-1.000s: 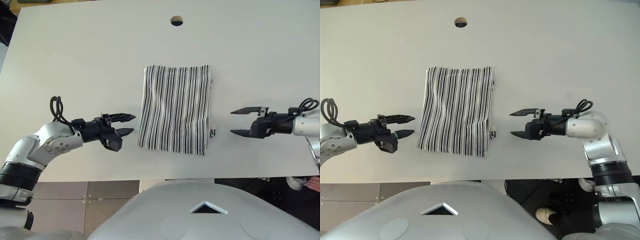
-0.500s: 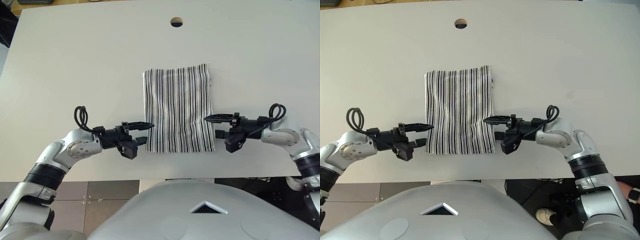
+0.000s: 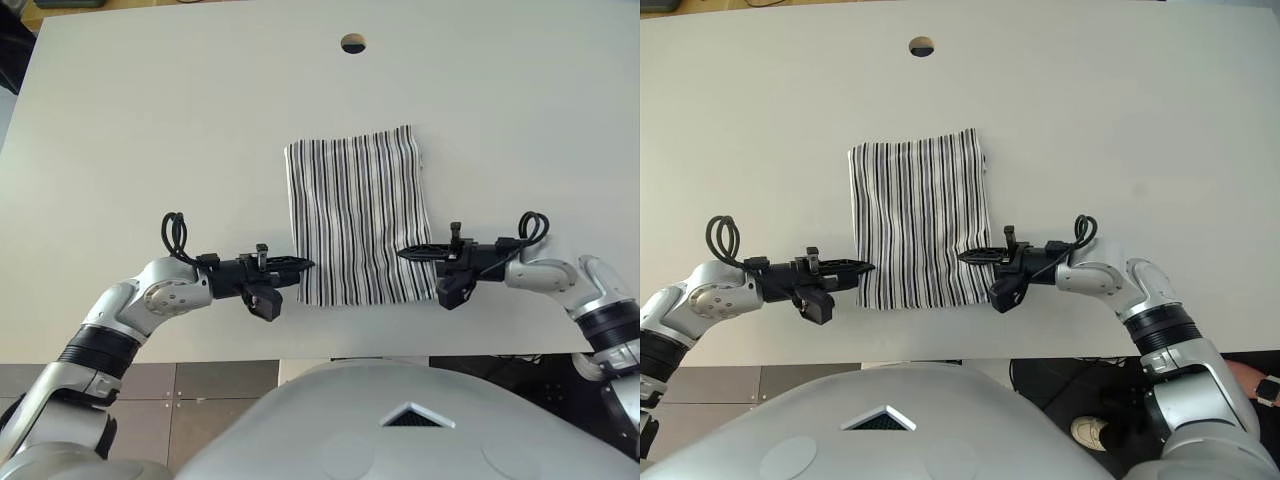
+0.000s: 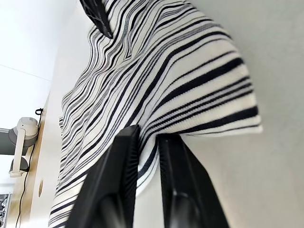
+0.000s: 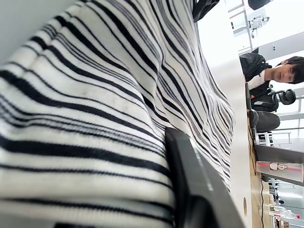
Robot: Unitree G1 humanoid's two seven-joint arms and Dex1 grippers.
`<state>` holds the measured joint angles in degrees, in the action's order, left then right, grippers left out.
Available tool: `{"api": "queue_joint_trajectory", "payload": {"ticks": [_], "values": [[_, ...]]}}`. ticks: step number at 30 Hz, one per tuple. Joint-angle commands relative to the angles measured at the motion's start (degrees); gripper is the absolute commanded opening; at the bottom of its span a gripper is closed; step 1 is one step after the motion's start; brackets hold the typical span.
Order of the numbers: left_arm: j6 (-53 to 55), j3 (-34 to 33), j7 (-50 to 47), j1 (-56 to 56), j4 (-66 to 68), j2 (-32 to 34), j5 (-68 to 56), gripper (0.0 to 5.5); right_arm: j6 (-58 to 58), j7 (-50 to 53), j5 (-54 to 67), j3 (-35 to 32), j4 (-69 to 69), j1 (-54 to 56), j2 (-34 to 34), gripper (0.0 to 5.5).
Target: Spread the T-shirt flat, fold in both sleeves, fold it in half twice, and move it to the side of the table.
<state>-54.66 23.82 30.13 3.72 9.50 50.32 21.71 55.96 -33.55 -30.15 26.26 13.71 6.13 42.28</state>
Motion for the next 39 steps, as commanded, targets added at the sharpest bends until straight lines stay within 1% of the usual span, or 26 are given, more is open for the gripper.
{"api": "queue_joint_trajectory", "payload": {"ticks": [1, 3, 6, 8, 11, 15, 18, 22, 24, 27, 32, 37, 39], "values": [[1.0, 0.7, 2.4, 0.2, -1.5, -0.2, -2.0, 0.14, -2.3, -2.8, 0.1, 1.4, 0.1, -0.7, 1.9, 0.30], [1.6, 1.0, 3.7, 0.4, -2.8, 0.0, -3.6, 0.10, -3.3, -4.4, 3.7, 1.7, -1.6, -1.4, 2.3, 0.16], [2.7, 1.0, 5.2, 0.7, -3.9, 0.0, -5.3, 0.10, -4.7, -6.4, 7.1, 2.2, -3.0, -1.8, 2.6, 0.14], [4.8, 1.7, 7.9, 1.9, -6.9, 1.2, -9.1, 0.10, -7.4, -9.6, 12.7, 2.7, -6.3, -3.0, 4.0, 0.14], [12.5, 3.9, 14.8, 5.9, -17.1, 5.1, -19.4, 0.10, -15.8, -17.3, 25.9, 3.2, -14.1, -6.1, 7.8, 0.14], [26.2, 3.0, 21.5, 10.1, -28.3, 10.3, -33.7, 0.10, -27.8, -27.2, 40.9, 2.9, -23.9, -10.3, 13.9, 0.14], [32.0, 1.5, 25.0, 12.0, -32.3, 12.9, -38.5, 0.10, -33.2, -31.3, 46.3, 0.5, -27.3, -11.3, 16.5, 0.14], [35.6, -0.8, 27.5, 13.1, -34.6, 12.9, -41.2, 0.10, -37.3, -34.2, 49.6, -2.3, -30.1, -12.6, 17.5, 0.14], [36.5, -2.6, 27.7, 12.8, -34.9, 12.1, -41.8, 0.10, -38.2, -34.7, 49.9, -3.5, -30.6, -12.3, 16.6, 0.14], [37.7, -5.5, 27.8, 10.4, -33.3, 10.0, -42.6, 0.10, -39.2, -33.7, 50.1, -5.3, -29.7, -9.8, 12.9, 0.14], [37.1, -8.2, 24.6, 4.3, -24.5, 3.2, -35.9, 0.10, -39.5, -31.4, 47.7, -7.2, -25.3, -5.1, 6.6, 0.14], [38.5, -10.3, 22.6, 0.2, -17.0, -1.2, -33.2, 0.10, -38.0, -27.5, 42.6, -7.9, -17.9, -0.3, 0.3, 0.14], [36.9, -10.6, 21.0, -1.4, -13.9, -2.9, -30.2, 0.10, -37.6, -26.3, 40.9, -8.0, -15.1, 1.3, -1.9, 0.14]]}}
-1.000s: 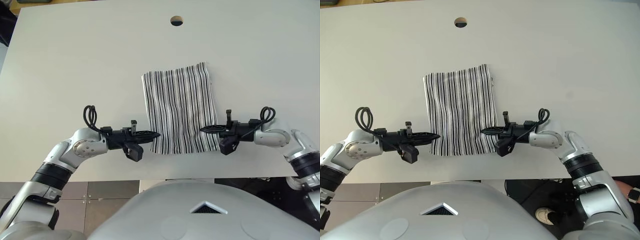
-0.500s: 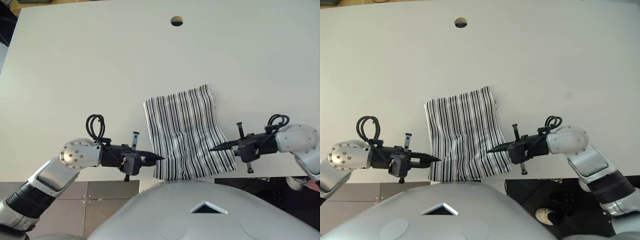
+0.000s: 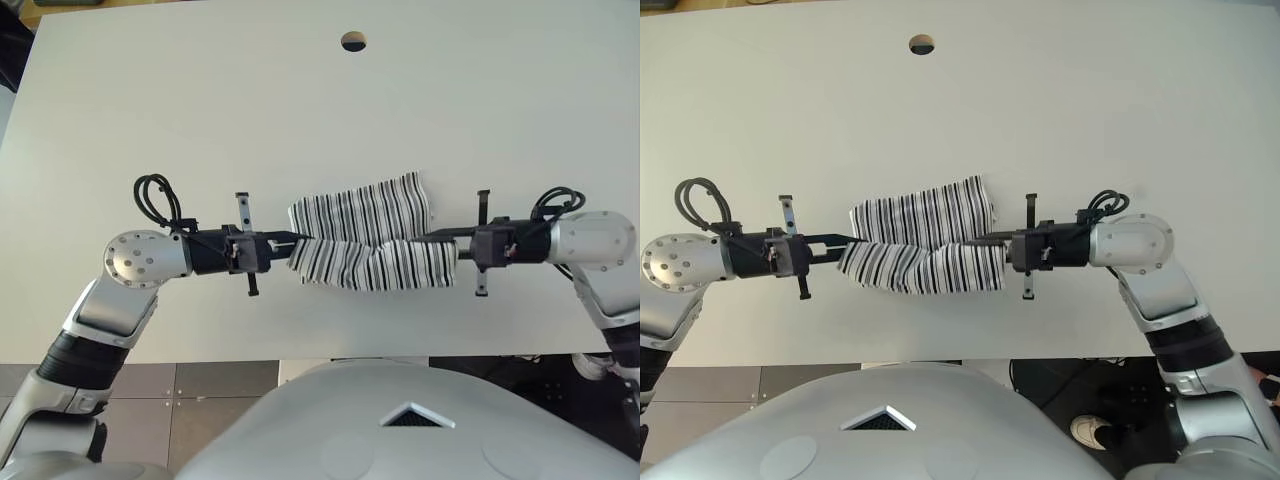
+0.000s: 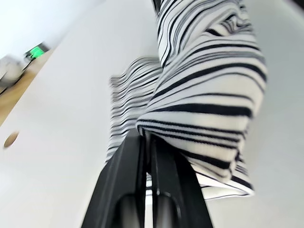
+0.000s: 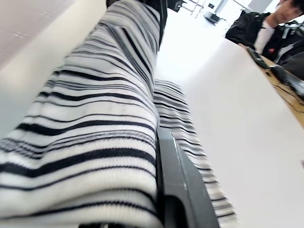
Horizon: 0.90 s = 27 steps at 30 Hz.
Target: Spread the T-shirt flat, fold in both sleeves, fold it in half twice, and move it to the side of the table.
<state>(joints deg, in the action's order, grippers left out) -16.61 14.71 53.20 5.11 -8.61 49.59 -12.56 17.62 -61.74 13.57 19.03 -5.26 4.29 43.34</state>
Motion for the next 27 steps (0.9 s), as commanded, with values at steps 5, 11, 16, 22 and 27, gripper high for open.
{"api": "queue_joint_trajectory", "payload": {"ticks": [5, 11, 16, 22, 27], "values": [[-0.3, -1.9, -3.1, -5.1, 8.3, -5.4, 6.2, 0.46, 1.2, 4.6, -6.9, -0.6, 12.7, 6.5, -7.8, 0.14], [6.1, -4.3, -3.7, -7.9, 12.6, -8.1, 4.3, 1.32, -2.0, 6.9, -7.3, -2.1, 19.0, 9.1, -11.4, 1.12], [10.7, -8.5, -3.0, -10.4, 19.9, -10.5, -0.1, 1.69, -11.9, 7.7, 0.7, -7.0, 19.6, 10.0, -15.6, 1.64], [15.4, -10.2, -7.8, -15.7, 34.8, -13.1, 3.5, 1.69, -24.2, 17.3, 3.8, -13.9, 23.5, 13.9, -20.3, 1.64], [13.8, -14.9, -10.7, -19.0, 40.2, -16.0, 1.2, 1.69, -11.5, 15.9, 2.3, -13.6, 15.3, 10.4, -21.7, 1.64]]}}
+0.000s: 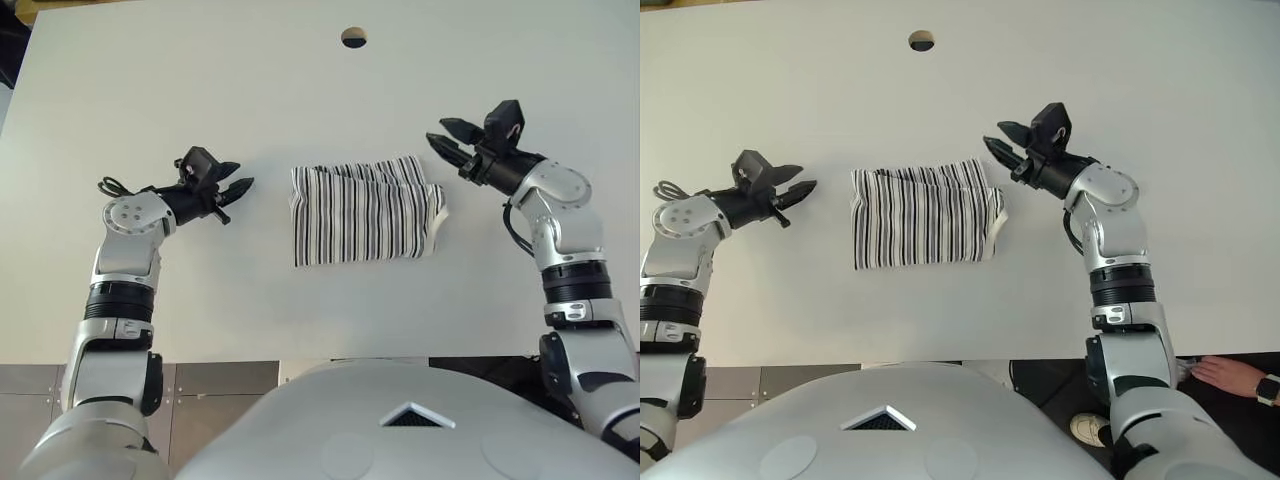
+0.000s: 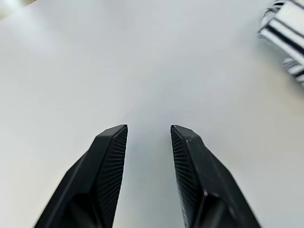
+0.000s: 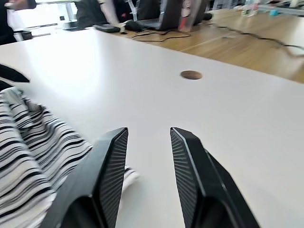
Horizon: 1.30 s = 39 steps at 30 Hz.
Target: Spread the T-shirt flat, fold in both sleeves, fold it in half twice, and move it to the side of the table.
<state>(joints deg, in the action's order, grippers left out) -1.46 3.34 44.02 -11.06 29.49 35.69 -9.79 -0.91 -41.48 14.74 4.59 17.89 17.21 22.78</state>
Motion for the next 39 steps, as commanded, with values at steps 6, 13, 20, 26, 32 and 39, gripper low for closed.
{"api": "queue_joint_trajectory", "payload": {"ticks": [6, 13, 20, 26, 32, 39], "values": [[-6.9, -7.5, -7.3, -2.6, -0.9, -9.8, -3.5, 1.69, 24.5, -12.3, -9.0, 12.9, -10.5, -8.5, -1.0, 1.64], [-15.7, -8.5, -18.2, -4.7, -10.2, -15.9, 0.0, 1.69, 28.7, 7.1, -34.4, 16.9, 12.2, -1.8, 1.7, 1.64], [-18.8, -9.7, -25.0, -6.9, -16.5, -19.7, 0.8, 1.69, 15.0, 38.3, -41.2, 7.7, 31.2, 8.5, 8.4, 1.64], [-21.6, -11.7, -30.4, -11.5, -14.8, -23.8, -0.3, 1.69, 8.6, 55.7, -45.5, 7.3, 38.8, 18.5, 9.6, 1.64], [-20.7, -12.0, -34.6, -17.7, -12.7, -28.3, -1.3, 1.69, 11.4, 71.5, -50.9, 8.5, 26.3, 26.9, 6.8, 1.64], [-28.6, -12.2, -45.4, -23.8, -8.0, -30.0, 8.0, 1.69, 27.4, 65.8, -38.7, 6.3, 25.8, 29.2, -5.1, 1.64]]}}
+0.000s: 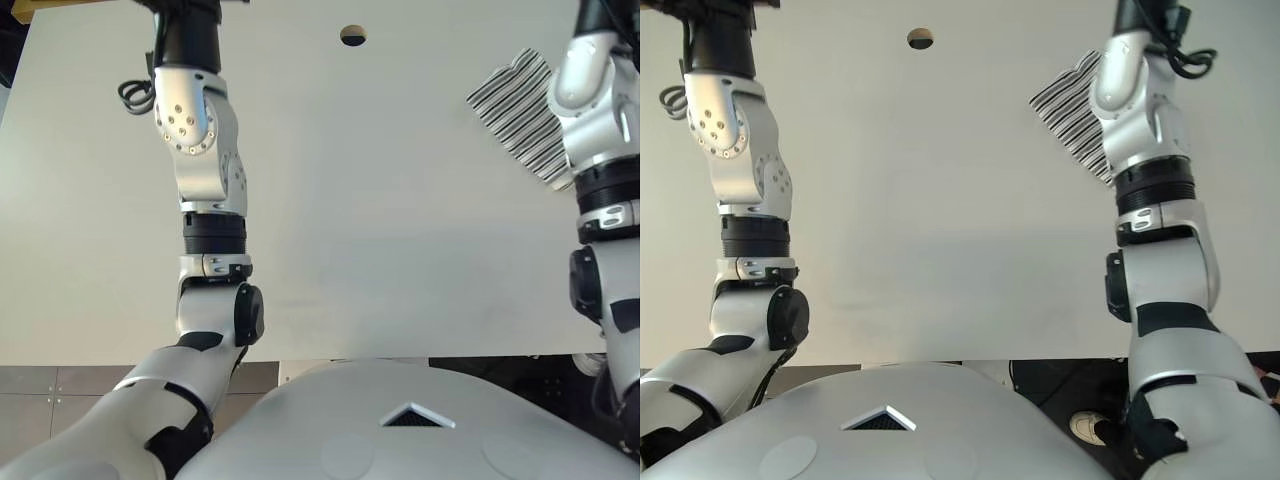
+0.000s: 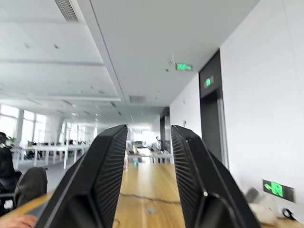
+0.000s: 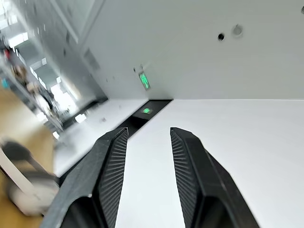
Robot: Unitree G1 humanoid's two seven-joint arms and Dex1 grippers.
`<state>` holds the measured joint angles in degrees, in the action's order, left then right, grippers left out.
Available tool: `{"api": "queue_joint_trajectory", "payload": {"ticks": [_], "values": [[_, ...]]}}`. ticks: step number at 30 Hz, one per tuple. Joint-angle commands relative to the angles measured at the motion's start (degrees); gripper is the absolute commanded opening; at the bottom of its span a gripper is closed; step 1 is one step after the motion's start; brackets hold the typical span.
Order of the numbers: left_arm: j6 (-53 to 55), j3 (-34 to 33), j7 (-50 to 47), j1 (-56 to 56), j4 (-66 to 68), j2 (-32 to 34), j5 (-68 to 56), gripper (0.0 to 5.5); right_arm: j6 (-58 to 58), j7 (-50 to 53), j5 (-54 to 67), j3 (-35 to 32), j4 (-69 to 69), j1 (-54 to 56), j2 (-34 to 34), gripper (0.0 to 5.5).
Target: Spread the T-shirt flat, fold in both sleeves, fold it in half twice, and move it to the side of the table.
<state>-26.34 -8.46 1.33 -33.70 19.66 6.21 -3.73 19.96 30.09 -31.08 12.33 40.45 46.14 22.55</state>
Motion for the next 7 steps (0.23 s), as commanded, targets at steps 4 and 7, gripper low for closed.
{"api": "queue_joint_trajectory", "payload": {"ticks": [4, 7], "values": [[-10.2, -2.1, -3.1, -0.3, 3.1, -0.1, 0.7, 1.69, 13.4, -18.1, 17.8, -2.9, 7.2, -0.2, -10.8, 1.64], [-12.8, -2.3, -0.1, -0.4, 6.1, 1.5, -0.8, 1.69, 15.2, -23.0, 21.4, -3.9, 8.5, 0.2, -13.3, 1.64]]}}
